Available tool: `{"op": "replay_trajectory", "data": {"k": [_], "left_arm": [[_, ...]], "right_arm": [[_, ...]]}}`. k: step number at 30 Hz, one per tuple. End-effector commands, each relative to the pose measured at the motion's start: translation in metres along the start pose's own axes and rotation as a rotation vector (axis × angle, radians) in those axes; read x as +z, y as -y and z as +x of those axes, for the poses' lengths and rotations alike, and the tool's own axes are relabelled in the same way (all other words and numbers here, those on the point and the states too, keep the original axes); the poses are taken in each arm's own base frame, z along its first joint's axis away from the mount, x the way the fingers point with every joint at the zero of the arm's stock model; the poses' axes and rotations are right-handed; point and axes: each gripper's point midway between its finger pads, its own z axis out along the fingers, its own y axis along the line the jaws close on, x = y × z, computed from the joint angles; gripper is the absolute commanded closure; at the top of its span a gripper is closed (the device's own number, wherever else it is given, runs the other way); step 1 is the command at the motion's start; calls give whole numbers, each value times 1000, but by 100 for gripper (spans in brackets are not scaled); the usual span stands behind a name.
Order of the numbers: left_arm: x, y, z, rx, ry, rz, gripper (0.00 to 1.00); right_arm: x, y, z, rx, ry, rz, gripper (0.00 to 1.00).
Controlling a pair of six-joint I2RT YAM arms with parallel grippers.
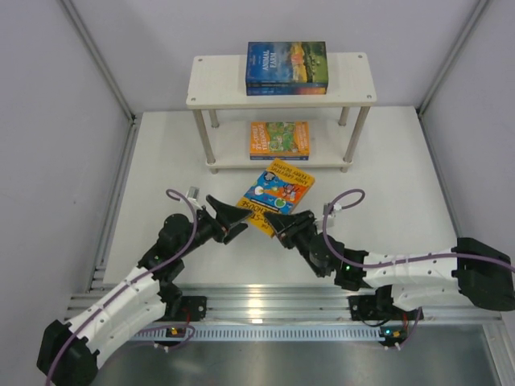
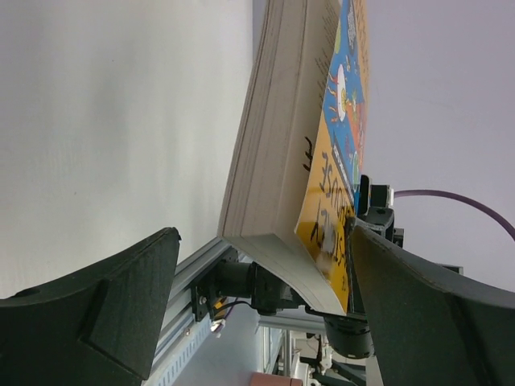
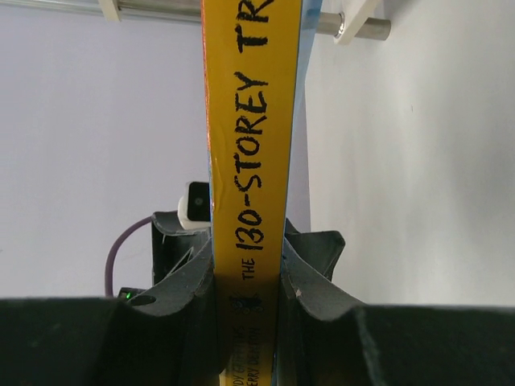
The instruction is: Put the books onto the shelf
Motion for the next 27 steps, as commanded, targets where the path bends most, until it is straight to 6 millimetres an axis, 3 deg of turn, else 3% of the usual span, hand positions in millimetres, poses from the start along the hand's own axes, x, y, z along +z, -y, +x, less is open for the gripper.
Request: {"op": "replay_trajectory", "data": {"k": [1, 5, 8, 9, 10, 11, 12, 14, 15, 17, 19, 20, 22, 23, 24, 26, 27], "left_arm": [[2, 13, -8, 28, 38, 42, 9], [2, 12, -10, 42, 52, 47, 23], [1, 11, -10, 47, 59, 48, 45], [0, 11, -11, 50, 64, 49, 61], [0, 10, -12, 53, 68, 46, 68], [0, 11, -12, 60, 70, 50, 75], [-1, 13, -13, 80, 74, 58, 89], [-3, 17, -10, 109, 52, 73, 100], [-4, 22, -10, 139, 47, 85, 100], [-5, 26, -2, 165, -12, 104, 100], [-6, 38, 2, 203, -45, 157, 100], [-8, 39, 10, 212, -101, 173, 100], [-8, 48, 10, 243, -127, 204, 100], [-9, 46, 16, 266, -170, 209, 100], [-10, 52, 14, 281, -172, 222, 100], [-13, 56, 17, 310, -202, 243, 100], [-14, 61, 15, 326, -201, 255, 100]], "right_arm": [[-1, -56, 2, 153, 20, -128, 100], [-2, -50, 7, 164, 7, -124, 100], [-3, -42, 9, 158, 3, -112, 94], [-3, -37, 8, 147, 3, -106, 92], [-4, -36, 6, 123, 7, -107, 90], [-5, -33, 5, 105, 9, -104, 85], [-8, -34, 2, 91, 11, -108, 82], [-10, -22, 0, -5, 7, -69, 70], [-13, -24, -5, -11, 9, -61, 65], [-16, -7, -11, -73, 11, -7, 52], [-20, -1, -25, -50, 29, 11, 45], [-20, 16, -34, -74, 44, 44, 44], [-25, 17, -44, -54, 37, 34, 44], [-25, 32, -54, -78, 54, 69, 44], [-29, 28, -58, -71, 40, 54, 43], [-30, 45, -73, -96, 57, 92, 43], [-34, 41, -76, -81, 45, 71, 42]]}}
